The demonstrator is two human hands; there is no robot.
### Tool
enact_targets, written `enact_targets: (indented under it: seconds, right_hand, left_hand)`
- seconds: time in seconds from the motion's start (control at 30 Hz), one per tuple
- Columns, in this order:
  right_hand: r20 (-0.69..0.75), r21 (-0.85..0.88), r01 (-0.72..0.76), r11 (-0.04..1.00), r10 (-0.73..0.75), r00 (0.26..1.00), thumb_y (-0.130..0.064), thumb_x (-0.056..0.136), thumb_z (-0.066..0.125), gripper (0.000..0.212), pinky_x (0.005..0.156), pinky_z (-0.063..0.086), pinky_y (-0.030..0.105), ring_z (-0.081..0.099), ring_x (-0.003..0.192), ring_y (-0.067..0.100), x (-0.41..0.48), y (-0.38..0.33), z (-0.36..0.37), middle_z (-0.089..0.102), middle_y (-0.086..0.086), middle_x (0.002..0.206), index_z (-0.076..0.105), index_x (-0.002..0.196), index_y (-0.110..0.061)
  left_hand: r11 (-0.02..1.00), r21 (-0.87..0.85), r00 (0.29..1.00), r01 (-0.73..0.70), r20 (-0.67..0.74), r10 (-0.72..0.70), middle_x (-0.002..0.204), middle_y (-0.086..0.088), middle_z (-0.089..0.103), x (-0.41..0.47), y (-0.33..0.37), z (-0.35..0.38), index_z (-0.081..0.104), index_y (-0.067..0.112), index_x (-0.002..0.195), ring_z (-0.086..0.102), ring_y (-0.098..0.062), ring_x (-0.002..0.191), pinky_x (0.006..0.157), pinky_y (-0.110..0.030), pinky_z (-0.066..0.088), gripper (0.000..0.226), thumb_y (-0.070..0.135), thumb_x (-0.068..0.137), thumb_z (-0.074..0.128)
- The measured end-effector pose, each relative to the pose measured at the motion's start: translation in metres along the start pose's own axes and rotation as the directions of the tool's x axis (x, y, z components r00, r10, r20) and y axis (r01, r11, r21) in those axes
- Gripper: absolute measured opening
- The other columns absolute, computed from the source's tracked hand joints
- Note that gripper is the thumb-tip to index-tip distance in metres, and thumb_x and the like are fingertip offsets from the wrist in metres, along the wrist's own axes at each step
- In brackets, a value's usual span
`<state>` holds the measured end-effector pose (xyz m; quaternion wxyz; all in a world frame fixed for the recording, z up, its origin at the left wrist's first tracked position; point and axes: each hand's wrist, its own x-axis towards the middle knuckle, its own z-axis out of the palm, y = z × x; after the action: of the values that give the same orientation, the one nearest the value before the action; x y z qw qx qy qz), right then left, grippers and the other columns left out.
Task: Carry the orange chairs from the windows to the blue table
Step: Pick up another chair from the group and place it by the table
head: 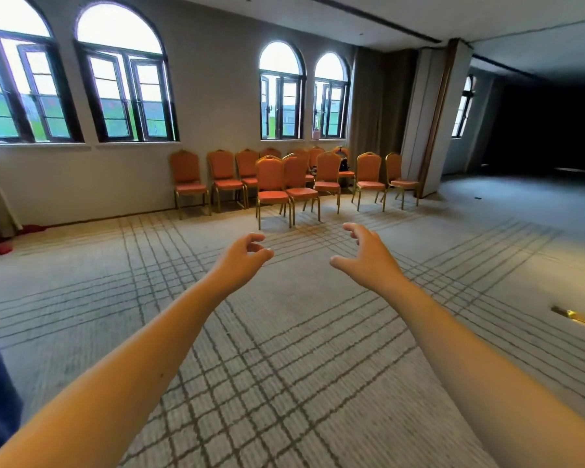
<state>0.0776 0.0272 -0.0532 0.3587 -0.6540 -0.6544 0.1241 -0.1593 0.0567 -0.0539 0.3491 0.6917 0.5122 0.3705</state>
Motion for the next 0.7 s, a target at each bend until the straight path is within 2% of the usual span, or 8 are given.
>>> enact_targets:
  seconds: [0.13, 0.23, 0.4, 0.5, 0.6, 0.7]
  right_hand:
    - [0.048, 0.008, 0.01, 1.0, -0.01, 0.999, -0.031, 0.084, 0.072, 0.075, 0.1, 0.042, 0.039, 0.041, 0.132, 0.025, 0.084, 0.043, 0.005, 0.034, 0.006, 0.149, 0.034, 0.148, -0.024]
    - [0.046, 0.015, 0.008, 1.0, -0.008, 0.999, -0.03, 0.084, 0.072, 0.075, 0.099, 0.041, 0.038, 0.041, 0.131, 0.024, 0.141, 0.075, 0.011, 0.035, 0.007, 0.149, 0.035, 0.148, -0.023]
    - [0.046, 0.025, 0.013, 1.0, -0.014, 0.999, -0.029, 0.084, 0.072, 0.075, 0.103, 0.039, 0.039, 0.04, 0.134, 0.023, 0.285, 0.136, 0.029, 0.035, 0.006, 0.151, 0.034, 0.148, -0.022]
    - [0.039, 0.03, 0.007, 1.0, -0.009, 0.999, -0.029, 0.084, 0.073, 0.075, 0.102, 0.039, 0.036, 0.04, 0.134, 0.022, 0.371, 0.161, 0.035, 0.035, 0.006, 0.151, 0.035, 0.148, -0.022]
    - [0.028, 0.04, 0.001, 0.999, -0.002, 1.0, -0.028, 0.083, 0.073, 0.075, 0.096, 0.038, 0.03, 0.04, 0.133, 0.02, 0.451, 0.187, 0.041, 0.035, 0.004, 0.15, 0.035, 0.148, -0.023]
    - [0.02, 0.047, -0.012, 0.999, 0.011, 1.0, -0.028, 0.082, 0.074, 0.076, 0.098, 0.038, 0.032, 0.04, 0.133, 0.02, 0.521, 0.216, 0.047, 0.036, 0.004, 0.15, 0.035, 0.148, -0.023]
  left_hand:
    - [1.0, 0.011, 1.0, 0.016, -0.011, -0.016, 0.121, -0.005, 0.056, 0.088, -0.007, 0.03, 0.043, 0.013, 0.138, 0.054, -0.02, 0.111, 0.102, -0.043, 0.043, 0.046, 0.027, 0.096, 0.055]
    - [1.0, 0.005, 1.0, 0.021, -0.019, -0.021, 0.118, -0.003, 0.056, 0.153, -0.019, 0.049, 0.043, 0.014, 0.138, 0.054, -0.017, 0.107, 0.097, -0.037, 0.044, 0.047, 0.028, 0.095, 0.056]
    - [1.0, -0.019, 0.999, 0.011, -0.033, -0.012, 0.103, 0.008, 0.056, 0.323, -0.048, 0.086, 0.045, 0.018, 0.135, 0.056, -0.007, 0.091, 0.075, -0.024, 0.044, 0.047, 0.032, 0.093, 0.058]
    - [1.0, -0.029, 0.998, -0.001, -0.058, -0.001, 0.1, 0.009, 0.057, 0.421, -0.056, 0.097, 0.046, 0.02, 0.134, 0.058, -0.006, 0.085, 0.064, -0.019, 0.042, 0.046, 0.034, 0.092, 0.059]
    - [1.0, -0.025, 0.999, 0.001, -0.055, -0.003, 0.103, 0.009, 0.057, 0.513, -0.061, 0.108, 0.047, 0.021, 0.133, 0.058, -0.007, 0.086, 0.063, -0.019, 0.041, 0.046, 0.035, 0.091, 0.059]
    - [0.999, -0.039, 0.999, 0.004, -0.036, -0.006, 0.104, 0.005, 0.058, 0.594, -0.068, 0.13, 0.047, 0.019, 0.133, 0.059, -0.009, 0.088, 0.064, -0.018, 0.041, 0.046, 0.033, 0.091, 0.06]
